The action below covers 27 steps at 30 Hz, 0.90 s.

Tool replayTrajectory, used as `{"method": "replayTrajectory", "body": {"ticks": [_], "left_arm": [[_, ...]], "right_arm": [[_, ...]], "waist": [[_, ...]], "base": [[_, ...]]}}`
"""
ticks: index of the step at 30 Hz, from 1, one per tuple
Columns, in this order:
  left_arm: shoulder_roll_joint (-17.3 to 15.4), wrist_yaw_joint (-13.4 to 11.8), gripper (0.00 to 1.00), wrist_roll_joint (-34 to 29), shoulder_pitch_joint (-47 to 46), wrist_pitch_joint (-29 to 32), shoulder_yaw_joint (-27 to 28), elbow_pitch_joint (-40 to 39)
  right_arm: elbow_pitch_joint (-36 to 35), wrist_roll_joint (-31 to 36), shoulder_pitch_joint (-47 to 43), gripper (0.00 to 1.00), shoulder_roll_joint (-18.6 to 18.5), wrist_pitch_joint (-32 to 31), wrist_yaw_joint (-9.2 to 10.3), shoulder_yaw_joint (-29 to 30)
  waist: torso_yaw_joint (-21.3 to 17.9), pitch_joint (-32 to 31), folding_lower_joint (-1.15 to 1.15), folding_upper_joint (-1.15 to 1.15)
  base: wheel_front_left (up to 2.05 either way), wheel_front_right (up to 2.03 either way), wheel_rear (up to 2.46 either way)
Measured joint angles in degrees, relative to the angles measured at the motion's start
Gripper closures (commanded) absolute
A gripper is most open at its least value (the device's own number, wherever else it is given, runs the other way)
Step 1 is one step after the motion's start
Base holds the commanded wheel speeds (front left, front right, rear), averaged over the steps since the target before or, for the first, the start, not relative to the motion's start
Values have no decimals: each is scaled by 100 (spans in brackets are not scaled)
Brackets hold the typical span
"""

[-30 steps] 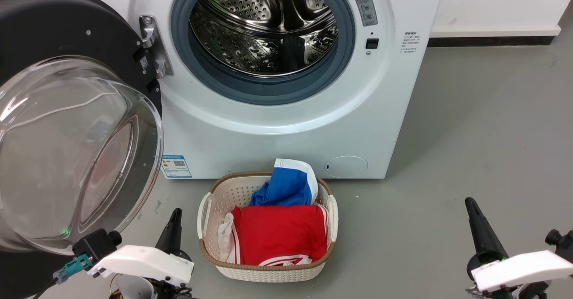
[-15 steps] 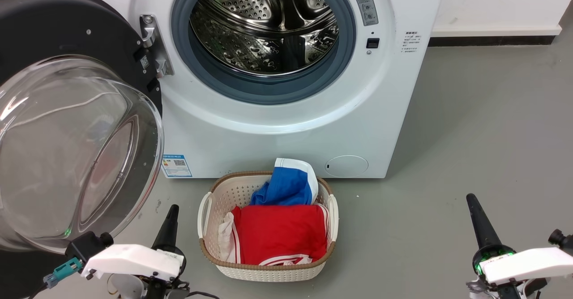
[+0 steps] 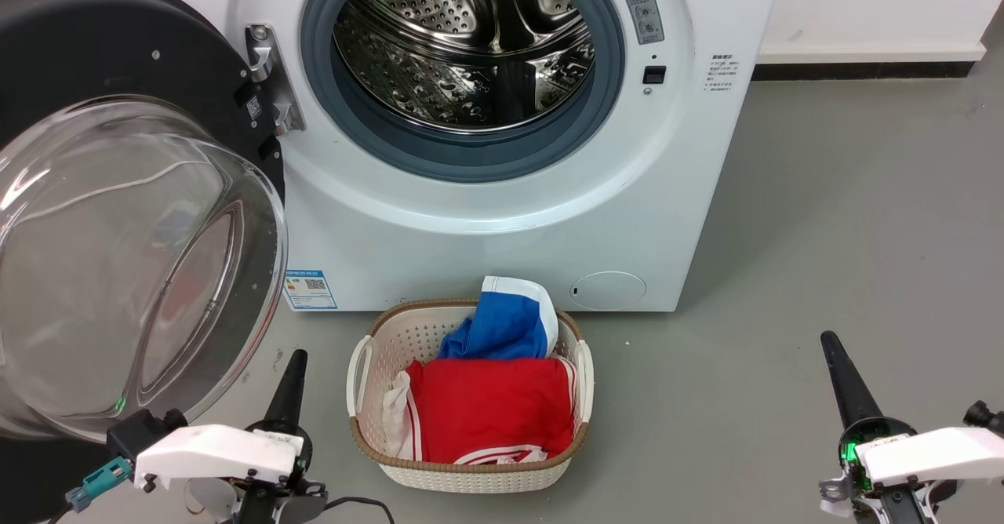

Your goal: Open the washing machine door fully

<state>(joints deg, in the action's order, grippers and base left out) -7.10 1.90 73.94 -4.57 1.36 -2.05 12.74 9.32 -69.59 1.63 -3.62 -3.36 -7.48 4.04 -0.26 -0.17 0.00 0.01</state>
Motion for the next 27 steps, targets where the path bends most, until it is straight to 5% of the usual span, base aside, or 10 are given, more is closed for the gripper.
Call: {"method": "replayTrajectory", "body": {"ticks": [27], "left_arm": [[220, 318, 100, 1087, -69, 261, 461, 73]], "right_arm": [[271, -1352, 232, 100, 2, -131, 0, 90]], "waist": [[14, 18, 0, 0]], "base": [[0, 0, 0]]}}
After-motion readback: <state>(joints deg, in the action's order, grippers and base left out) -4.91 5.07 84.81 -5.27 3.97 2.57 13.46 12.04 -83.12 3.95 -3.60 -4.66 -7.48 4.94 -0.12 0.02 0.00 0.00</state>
